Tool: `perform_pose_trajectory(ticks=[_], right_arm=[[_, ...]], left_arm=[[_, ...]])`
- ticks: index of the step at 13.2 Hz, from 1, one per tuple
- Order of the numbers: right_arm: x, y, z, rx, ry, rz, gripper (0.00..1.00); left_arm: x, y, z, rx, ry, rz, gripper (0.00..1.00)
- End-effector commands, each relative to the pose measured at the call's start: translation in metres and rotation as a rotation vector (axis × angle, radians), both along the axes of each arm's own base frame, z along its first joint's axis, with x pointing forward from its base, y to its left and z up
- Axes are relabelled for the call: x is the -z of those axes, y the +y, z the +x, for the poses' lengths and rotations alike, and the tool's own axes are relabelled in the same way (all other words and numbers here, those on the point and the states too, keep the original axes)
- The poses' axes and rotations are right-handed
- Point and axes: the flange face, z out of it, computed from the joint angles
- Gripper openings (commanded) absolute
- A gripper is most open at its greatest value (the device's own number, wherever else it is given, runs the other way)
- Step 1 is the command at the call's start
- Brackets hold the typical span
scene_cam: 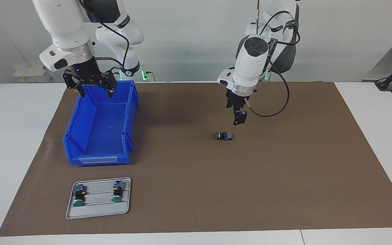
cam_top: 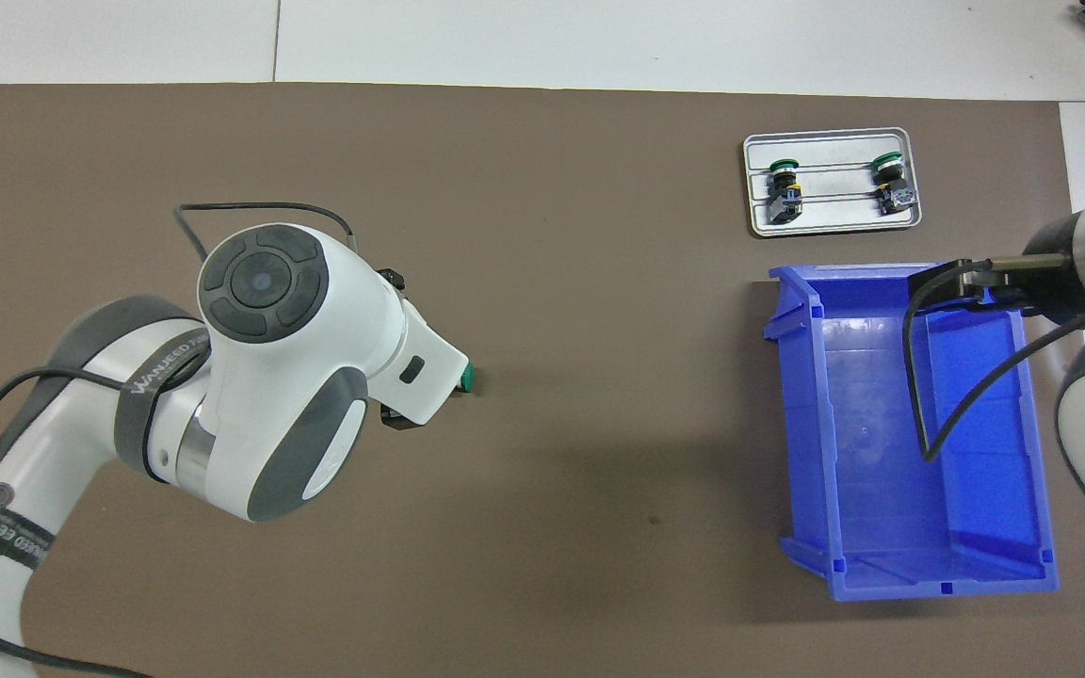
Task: Place and press button with both arms
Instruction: 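Move the left gripper over the button on the table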
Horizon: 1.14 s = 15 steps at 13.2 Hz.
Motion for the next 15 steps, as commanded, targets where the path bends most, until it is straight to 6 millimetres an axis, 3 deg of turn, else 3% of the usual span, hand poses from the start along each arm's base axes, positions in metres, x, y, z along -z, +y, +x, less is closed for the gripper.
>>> perform_pose_trajectory(ticks=[1,4,6,12,15], right_arm=[[0.000,-0.003,-0.007,-0.010,0.005,0.021,1.00],[-0.001,-0.003,-0.007,-0.010,0.004,0.021,1.00],[-0.001,-0.003,-0.007,-0.010,0.004,0.021,1.00],[0.001,-0.003,-0.007,-0.010,0.008,0.021,1.00],[-0.001,-0.003,-0.007,-0.010,0.005,0.021,1.00]], left_arm=[[0.017,0.002,-0.009,0.066,-0.046,-0.014,0.98],[0.043,-0.011,-0.017,0.097,-0.037,-0.008,0.98],[0.072,-0.025,-0.021,0.111,-0.015,0.006,0.98],[0.142,-0.035,-0.013,0.092,-0.022,0.079,0.98],[0.150,-0.037,-0.010,0.086,-0.032,0.072,0.98]])
